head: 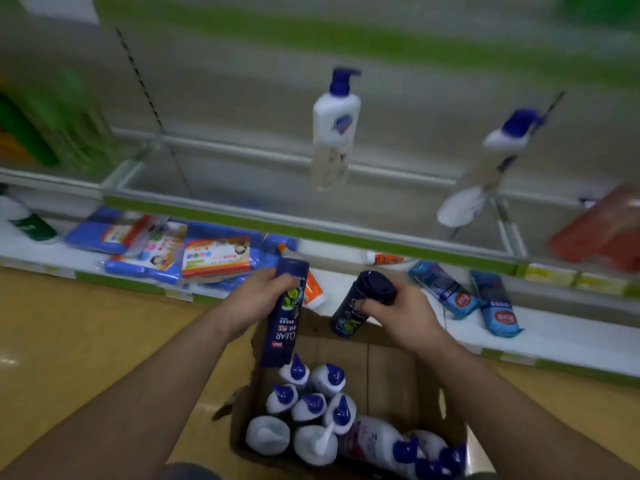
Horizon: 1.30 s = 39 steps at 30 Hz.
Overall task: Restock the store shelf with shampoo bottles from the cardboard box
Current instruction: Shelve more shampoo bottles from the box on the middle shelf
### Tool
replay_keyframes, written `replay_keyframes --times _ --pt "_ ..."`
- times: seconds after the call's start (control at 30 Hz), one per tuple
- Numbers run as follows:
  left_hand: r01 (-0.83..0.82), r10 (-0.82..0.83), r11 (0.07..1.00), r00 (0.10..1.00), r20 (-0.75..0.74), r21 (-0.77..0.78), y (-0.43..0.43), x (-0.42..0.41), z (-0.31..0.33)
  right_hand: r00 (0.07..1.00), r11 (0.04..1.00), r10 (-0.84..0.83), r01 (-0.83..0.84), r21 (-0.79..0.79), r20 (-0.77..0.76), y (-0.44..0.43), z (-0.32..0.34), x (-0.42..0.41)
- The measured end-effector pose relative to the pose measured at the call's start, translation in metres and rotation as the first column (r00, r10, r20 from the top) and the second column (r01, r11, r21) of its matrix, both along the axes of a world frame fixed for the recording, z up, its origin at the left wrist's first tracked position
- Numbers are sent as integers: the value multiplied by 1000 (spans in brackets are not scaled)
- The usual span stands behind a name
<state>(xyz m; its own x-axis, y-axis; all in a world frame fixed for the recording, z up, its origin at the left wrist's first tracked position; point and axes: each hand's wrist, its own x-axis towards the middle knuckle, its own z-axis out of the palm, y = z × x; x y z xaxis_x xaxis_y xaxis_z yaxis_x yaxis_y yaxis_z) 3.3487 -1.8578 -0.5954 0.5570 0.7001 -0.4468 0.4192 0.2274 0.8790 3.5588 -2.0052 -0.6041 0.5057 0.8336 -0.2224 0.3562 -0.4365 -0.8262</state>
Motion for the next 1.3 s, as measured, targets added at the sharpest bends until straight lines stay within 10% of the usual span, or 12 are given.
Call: replay_keyframes --times 0.67,1.3 --pt "-132 91 979 966 243 157 -134 -55 578 988 964 151 -155 217 35 -104 583 -41" --pt "-186 34 901 931 362 392 -50 -78 664 975 928 -121 44 370 187 -2 713 -32"
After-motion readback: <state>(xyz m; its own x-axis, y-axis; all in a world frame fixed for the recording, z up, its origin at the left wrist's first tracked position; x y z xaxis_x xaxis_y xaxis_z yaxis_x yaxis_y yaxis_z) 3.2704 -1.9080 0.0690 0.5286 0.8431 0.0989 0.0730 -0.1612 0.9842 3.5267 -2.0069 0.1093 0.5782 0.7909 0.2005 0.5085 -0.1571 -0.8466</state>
